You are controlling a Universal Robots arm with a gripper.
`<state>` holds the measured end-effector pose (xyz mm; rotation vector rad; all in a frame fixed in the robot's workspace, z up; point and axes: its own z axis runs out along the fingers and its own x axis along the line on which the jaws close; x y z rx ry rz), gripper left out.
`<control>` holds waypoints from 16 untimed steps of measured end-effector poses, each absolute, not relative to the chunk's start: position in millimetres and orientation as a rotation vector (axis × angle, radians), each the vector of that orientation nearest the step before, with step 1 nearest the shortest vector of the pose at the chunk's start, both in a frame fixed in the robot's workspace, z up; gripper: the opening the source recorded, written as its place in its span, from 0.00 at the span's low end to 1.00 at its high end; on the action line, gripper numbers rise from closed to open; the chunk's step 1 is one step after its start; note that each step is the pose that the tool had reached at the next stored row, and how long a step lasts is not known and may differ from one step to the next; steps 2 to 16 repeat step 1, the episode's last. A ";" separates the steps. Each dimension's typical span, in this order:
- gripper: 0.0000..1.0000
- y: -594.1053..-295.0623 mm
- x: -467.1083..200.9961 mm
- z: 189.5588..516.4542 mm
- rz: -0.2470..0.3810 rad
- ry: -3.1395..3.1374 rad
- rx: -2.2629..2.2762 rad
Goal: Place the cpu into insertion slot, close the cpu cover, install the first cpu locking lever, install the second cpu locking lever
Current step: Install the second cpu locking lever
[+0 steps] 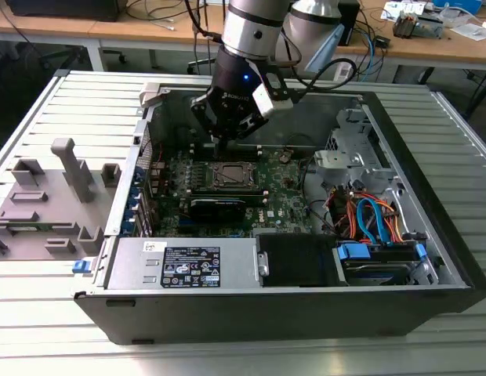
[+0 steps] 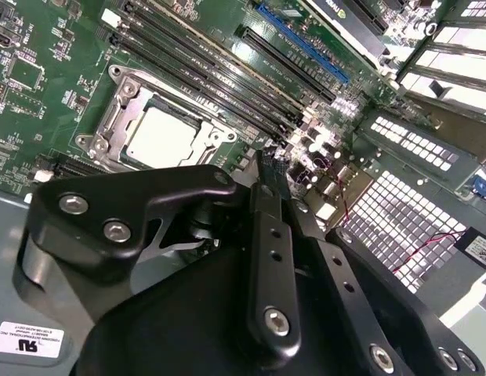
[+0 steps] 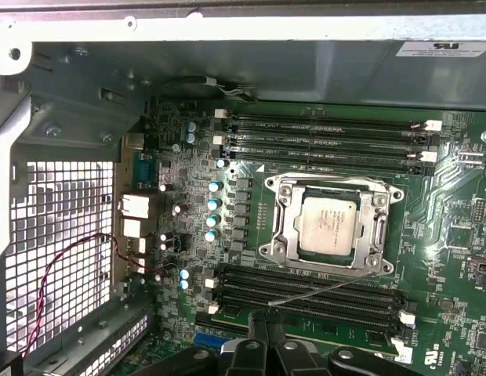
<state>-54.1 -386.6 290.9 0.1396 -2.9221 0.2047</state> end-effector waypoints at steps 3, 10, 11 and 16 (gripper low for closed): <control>0.11 -386.6 -54.1 290.9 0.205 -2.922 0.140; 0.11 -386.6 -54.1 290.9 0.205 -2.922 0.140; 0.11 -386.6 -54.1 290.9 0.205 -2.922 0.140; 0.11 -386.6 -54.1 290.9 0.205 -2.922 0.140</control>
